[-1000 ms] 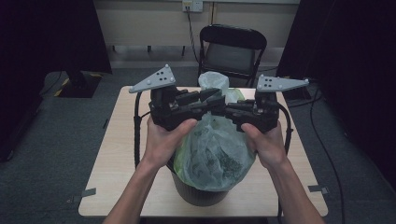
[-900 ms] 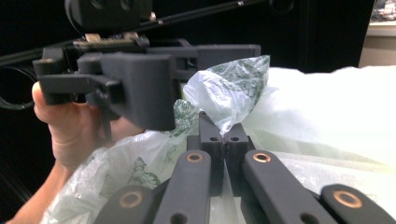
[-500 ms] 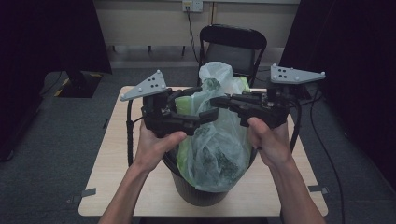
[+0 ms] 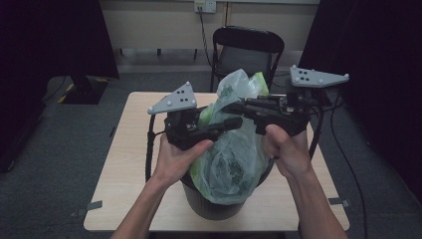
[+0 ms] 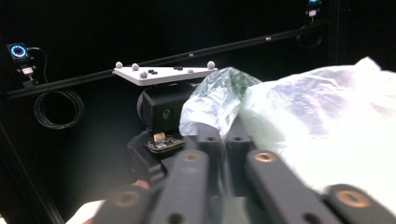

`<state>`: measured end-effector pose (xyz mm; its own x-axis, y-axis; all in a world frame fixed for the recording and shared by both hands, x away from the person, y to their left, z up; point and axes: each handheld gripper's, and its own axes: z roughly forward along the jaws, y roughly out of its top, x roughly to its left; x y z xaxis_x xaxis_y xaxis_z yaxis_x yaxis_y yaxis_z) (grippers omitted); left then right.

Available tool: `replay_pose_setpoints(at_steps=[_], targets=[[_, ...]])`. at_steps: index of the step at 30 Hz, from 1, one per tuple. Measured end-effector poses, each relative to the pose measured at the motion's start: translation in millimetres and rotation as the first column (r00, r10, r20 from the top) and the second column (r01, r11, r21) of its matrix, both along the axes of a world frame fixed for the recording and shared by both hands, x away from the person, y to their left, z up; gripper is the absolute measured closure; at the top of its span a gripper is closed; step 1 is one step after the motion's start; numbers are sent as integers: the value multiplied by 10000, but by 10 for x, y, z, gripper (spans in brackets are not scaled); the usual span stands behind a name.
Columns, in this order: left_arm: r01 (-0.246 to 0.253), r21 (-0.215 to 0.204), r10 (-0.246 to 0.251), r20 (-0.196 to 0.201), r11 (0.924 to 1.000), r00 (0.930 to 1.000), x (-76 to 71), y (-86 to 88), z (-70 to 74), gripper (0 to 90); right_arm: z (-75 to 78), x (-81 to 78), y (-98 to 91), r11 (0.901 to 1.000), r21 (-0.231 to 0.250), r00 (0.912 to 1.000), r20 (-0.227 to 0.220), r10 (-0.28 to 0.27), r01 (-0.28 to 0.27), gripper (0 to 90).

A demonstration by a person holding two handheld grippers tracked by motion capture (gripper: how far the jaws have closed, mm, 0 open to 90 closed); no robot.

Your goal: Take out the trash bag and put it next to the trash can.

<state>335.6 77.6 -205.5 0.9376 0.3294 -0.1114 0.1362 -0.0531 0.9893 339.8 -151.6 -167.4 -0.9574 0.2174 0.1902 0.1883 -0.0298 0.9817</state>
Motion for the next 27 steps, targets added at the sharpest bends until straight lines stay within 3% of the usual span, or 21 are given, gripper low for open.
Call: replay_pose_setpoints(at_steps=[4, 7, 10, 15, 22, 23, 27], targets=[[15, -75, -15, -19, 10000, 10000, 1, 36, 31, 889, -13, -31, -106, 9973, 355, 9977, 161, -654, 648, 480], [36, -171, -36, 1, 9998, 10000, -7, 71, 72, 896, -21, -32, -173, 9932, 334, 9937, 77, -1115, 1112, 323], [143, -425, -144, -8, 9990, 9999, -21, 104, 128, 897, -50, -43, -207, 9885, 69, 9883, 179, -1511, 1510, 266], [63, -669, -56, 106, 9977, 9999, -53, 145, 238, 898, -146, -83, -182, 9878, -522, 9890, 275, -1456, 1468, 184], [-220, -549, 227, 110, 9982, 9997, -3, 101, 350, 898, -203, -51, -145, 9988, -339, 9994, -81, -349, 346, 108], [-167, -541, 173, 101, 9984, 9998, 8, 77, 364, 897, -208, -47, -120, 9990, -400, 9998, -91, -179, 176, 95], [-111, -388, 118, 181, 9992, 9998, 13, -21, 414, 897, -228, -57, 20, 9926, -1175, 9995, -34, -325, 319, 79]])
